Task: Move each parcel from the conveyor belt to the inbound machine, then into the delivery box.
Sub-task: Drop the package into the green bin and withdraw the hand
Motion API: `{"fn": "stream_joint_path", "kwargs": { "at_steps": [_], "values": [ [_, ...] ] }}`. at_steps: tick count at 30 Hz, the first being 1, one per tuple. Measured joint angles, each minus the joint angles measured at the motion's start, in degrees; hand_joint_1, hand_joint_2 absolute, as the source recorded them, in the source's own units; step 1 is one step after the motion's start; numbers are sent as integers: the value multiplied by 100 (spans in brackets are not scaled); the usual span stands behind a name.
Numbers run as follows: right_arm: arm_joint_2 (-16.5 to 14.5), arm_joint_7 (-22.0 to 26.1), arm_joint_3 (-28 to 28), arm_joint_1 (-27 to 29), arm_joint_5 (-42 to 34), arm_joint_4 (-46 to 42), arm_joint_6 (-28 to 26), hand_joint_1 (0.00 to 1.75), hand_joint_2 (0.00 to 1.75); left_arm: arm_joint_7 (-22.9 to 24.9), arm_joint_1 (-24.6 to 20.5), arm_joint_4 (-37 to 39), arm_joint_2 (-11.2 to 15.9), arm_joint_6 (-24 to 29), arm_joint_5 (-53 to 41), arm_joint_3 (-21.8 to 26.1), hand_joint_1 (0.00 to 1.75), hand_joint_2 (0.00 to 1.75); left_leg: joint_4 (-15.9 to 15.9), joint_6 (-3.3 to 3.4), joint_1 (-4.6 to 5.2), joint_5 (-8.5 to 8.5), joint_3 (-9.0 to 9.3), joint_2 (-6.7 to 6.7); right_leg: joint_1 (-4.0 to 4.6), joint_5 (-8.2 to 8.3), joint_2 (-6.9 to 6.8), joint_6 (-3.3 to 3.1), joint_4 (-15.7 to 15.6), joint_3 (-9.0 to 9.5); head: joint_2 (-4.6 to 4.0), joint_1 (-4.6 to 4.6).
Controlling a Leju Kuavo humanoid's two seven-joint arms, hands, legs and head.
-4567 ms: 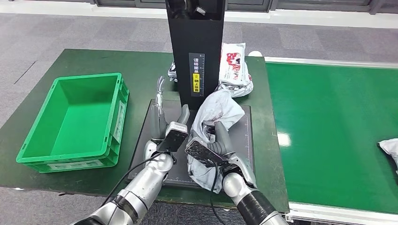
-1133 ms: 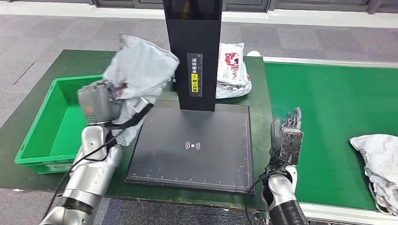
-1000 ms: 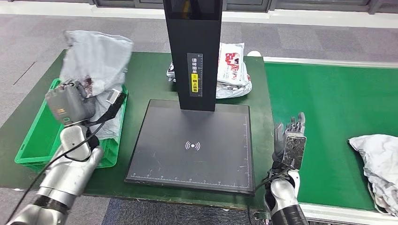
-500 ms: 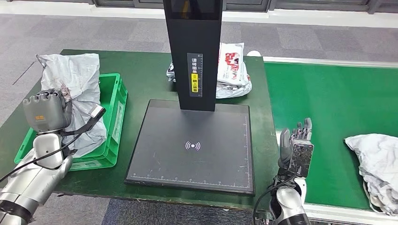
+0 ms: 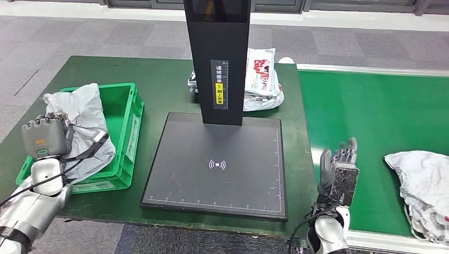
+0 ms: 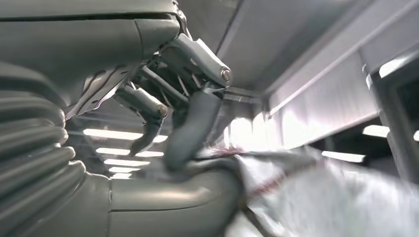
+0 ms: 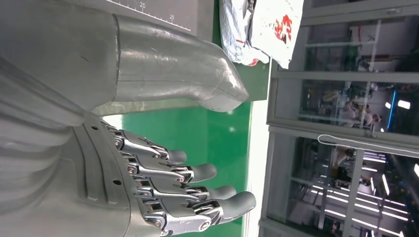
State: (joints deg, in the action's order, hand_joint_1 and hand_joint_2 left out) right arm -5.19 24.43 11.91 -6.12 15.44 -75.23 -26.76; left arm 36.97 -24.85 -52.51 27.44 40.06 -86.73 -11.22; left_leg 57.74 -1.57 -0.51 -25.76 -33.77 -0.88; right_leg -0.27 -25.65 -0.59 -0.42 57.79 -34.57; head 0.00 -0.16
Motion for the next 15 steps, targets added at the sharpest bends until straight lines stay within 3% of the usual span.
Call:
{"fn": "stream_joint_path", "kwargs": {
  "at_steps": [3,4,7,8,15],
  "values": [
    [1,-25,0,5,24,-5,3,0,175,24,-14,119,-185,1,0,36,0,0,1,0,3,0,0,0,-1,1,-1,1,0,1,0,1],
    [1,-30,0,14,41,-6,2,0,175,-9,-16,122,-234,0,0,45,0,44,2,0,3,0,0,0,-1,2,0,1,0,1,0,1],
    [1,-45,0,82,80,-41,-11,0,175,-358,-15,8,-386,0,0,155,0,44,4,1,4,0,-1,1,-2,3,-1,2,0,2,0,1],
    [1,-50,0,107,83,-56,-14,0,175,-430,-11,-74,-429,1,0,194,0,0,4,1,4,0,-2,2,-2,3,-2,2,0,2,0,1],
    [-3,-60,0,132,84,-70,-7,0,175,109,-21,-476,-473,1,0,116,0,0,3,-4,-1,-3,-3,0,-2,2,-1,1,0,0,0,1]
  ]
}}
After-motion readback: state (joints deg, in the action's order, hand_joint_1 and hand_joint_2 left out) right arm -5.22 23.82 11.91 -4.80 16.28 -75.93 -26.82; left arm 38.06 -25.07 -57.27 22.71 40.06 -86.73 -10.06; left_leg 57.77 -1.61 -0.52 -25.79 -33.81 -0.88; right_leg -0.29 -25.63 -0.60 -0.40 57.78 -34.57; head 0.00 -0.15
